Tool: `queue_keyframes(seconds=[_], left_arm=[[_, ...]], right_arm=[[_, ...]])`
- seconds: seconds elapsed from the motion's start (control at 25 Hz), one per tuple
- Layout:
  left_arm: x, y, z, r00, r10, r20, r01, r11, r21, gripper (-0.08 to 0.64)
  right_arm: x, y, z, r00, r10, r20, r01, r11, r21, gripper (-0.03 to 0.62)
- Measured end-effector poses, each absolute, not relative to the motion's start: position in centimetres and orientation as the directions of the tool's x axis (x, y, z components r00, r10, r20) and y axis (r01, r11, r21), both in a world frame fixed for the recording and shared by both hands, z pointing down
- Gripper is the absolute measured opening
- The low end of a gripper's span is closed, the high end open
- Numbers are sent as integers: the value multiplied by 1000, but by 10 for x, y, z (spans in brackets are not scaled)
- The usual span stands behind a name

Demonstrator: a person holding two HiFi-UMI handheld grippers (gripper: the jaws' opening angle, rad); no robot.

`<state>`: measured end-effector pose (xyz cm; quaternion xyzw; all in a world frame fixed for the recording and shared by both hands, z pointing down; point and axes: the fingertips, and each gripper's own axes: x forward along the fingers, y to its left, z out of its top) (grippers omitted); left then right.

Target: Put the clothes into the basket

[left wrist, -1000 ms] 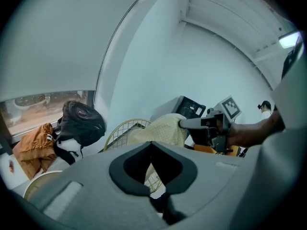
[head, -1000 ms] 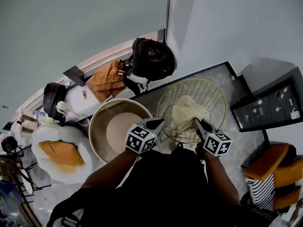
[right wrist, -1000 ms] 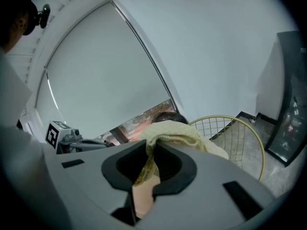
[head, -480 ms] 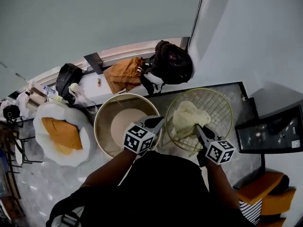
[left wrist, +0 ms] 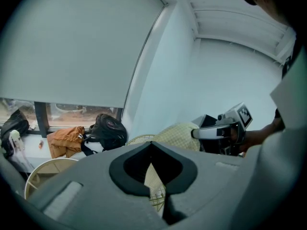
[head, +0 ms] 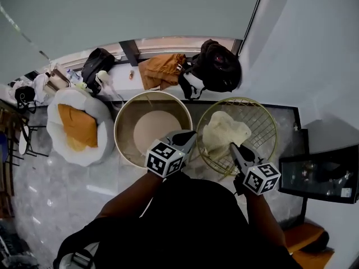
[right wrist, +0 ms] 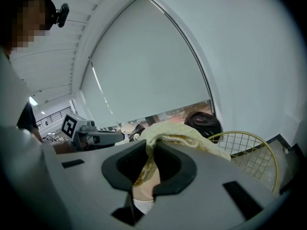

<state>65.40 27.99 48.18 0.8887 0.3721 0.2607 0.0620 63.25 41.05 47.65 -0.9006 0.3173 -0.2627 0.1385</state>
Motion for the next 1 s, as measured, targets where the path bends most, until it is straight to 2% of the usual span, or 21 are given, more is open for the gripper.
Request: queue_keyframes(seconds=[0.6,1.0], left_arm=[[541,273,496,746,487,455,390,-873,294,0],[481,213,485,827,294,479,180,-946,269,0]], right_arm=[[556,398,497,437,-824,360,-688,-564,-457,55],[520,335,496,242,-909,340,-773,-392,-499,55]])
